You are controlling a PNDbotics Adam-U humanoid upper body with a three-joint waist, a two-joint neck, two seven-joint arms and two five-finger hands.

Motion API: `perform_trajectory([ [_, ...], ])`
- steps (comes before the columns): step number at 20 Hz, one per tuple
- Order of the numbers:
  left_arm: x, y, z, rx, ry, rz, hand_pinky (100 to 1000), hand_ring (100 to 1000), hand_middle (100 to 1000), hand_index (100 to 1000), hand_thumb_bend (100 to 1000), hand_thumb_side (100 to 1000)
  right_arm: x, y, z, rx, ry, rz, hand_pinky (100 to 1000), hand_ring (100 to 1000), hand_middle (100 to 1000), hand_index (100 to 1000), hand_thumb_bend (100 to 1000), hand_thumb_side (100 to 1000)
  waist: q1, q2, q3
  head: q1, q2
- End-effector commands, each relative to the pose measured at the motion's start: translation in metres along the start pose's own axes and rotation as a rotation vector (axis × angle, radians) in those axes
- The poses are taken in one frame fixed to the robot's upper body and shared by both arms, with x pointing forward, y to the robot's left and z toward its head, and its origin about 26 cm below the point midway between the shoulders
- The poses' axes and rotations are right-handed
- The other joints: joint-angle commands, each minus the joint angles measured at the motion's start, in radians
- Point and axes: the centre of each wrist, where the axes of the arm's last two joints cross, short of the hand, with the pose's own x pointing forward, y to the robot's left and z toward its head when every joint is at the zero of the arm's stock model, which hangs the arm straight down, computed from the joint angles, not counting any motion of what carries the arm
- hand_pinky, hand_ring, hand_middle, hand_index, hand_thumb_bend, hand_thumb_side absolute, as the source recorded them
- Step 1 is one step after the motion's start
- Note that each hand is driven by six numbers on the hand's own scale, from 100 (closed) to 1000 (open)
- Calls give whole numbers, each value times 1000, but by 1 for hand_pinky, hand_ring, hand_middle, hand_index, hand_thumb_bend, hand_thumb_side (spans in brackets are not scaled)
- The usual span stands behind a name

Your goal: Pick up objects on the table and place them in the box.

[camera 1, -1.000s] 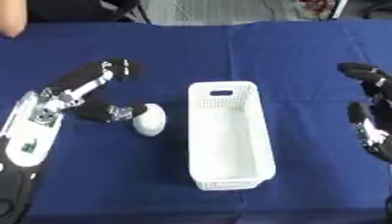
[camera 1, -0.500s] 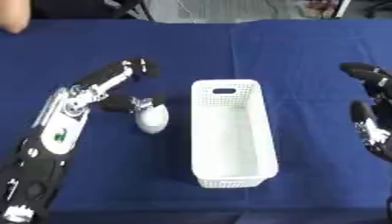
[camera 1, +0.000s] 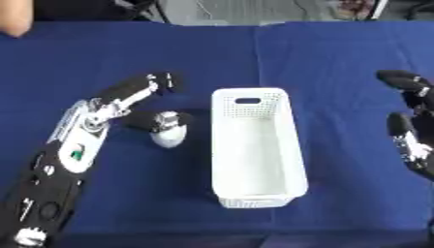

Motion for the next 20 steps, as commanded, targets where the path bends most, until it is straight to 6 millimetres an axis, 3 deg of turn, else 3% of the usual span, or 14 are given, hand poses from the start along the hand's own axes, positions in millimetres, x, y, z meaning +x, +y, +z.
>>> perform_trajectory([
  [1,0,5,2,-10,-3,-43,729,747,882,842,689,794,3,-4,-1,15,-20,21,1000,900,843,862,151,556,2,-17,0,13,1],
  [20,-3,0,11,-143,3,-200,767,760,847,877,749,801,3,-3,0,16,-17,20,1000,900,844,862,145,559,7,-20,-5,20,3],
])
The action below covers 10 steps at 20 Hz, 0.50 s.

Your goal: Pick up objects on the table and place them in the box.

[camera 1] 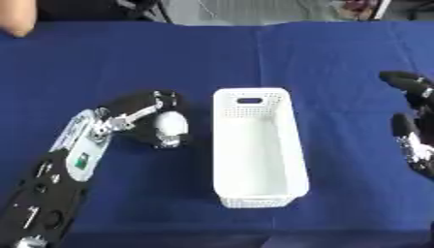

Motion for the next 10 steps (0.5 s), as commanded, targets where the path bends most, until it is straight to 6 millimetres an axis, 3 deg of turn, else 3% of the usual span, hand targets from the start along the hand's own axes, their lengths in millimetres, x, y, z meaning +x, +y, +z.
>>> perform_trajectory([
  [1,-2,15,4,-10,-8,-85,769,761,845,879,755,801,3,-4,-1,17,-18,20,1000,900,844,862,145,559,3,-16,-3,9,2],
  [10,-4,23,8,-67,-30,-190,754,755,827,892,815,786,3,-4,-1,19,-19,21,1000,900,844,863,141,560,6,-17,-5,11,3],
])
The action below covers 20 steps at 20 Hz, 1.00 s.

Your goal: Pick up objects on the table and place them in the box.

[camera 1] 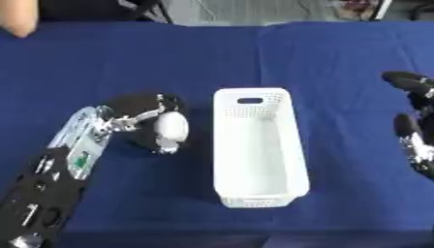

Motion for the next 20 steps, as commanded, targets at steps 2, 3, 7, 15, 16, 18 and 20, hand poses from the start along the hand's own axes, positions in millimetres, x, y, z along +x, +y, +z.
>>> perform_trajectory([
  [2,-4,19,7,-5,-9,-83,743,752,823,896,831,778,3,-4,-1,18,-18,23,1000,900,844,863,131,565,3,-17,0,6,1],
  [3,-4,21,8,-10,-11,-92,738,750,819,899,840,767,3,-4,-1,19,-18,23,1000,900,844,863,129,568,4,-18,0,6,1],
  [7,-5,24,11,-23,-12,-117,663,712,795,899,869,701,3,-5,-1,19,-18,23,1000,900,844,863,126,567,5,-19,1,6,1],
  [15,-10,30,17,-8,7,-142,468,558,705,864,646,456,3,-5,-1,20,-18,24,1000,901,845,863,124,568,6,-21,2,8,0],
  [16,-10,30,17,-1,11,-141,455,549,697,860,623,445,3,-5,-1,20,-18,25,1000,901,845,863,124,568,6,-21,2,8,0],
  [18,-11,32,18,16,18,-135,407,514,662,839,529,397,3,-5,-1,20,-19,25,1000,901,845,863,123,568,6,-21,2,8,-1],
  [20,-12,33,19,48,26,-121,351,477,621,809,392,386,3,-5,-1,20,-18,25,1000,901,845,863,123,568,5,-20,2,8,-1],
])
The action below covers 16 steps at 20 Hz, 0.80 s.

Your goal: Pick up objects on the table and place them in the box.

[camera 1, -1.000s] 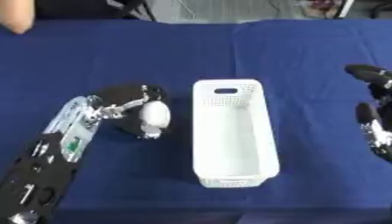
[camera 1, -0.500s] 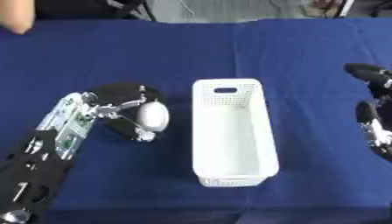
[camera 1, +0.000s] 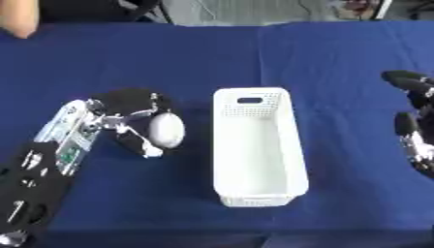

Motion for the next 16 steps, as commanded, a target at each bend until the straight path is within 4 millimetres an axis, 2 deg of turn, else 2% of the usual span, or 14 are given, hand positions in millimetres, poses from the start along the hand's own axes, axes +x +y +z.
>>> perform_trajectory([
  [1,-7,18,8,72,28,-19,264,411,558,739,211,388,3,-5,-1,19,-17,25,1000,901,845,863,123,567,2,-17,2,8,-2],
  [2,-7,19,8,98,35,-7,243,391,539,719,175,388,3,-5,-1,18,-16,25,1000,901,845,863,123,567,2,-17,2,8,-2],
  [3,-7,19,8,119,40,4,209,362,515,686,100,407,3,-5,0,17,-16,25,1000,901,845,863,123,567,2,-16,2,8,-3],
  [9,-8,29,14,266,72,63,105,269,457,579,100,384,3,-5,1,15,-12,26,1000,900,844,863,124,567,2,-17,3,6,-6],
  [13,-5,47,24,387,66,122,100,248,449,543,100,379,3,-5,1,13,-8,26,1000,900,844,864,123,567,2,-17,4,3,-7],
  [16,3,67,35,494,39,164,100,241,449,527,100,386,3,-5,2,11,-6,26,1000,900,844,864,123,567,3,-17,6,0,-7],
])
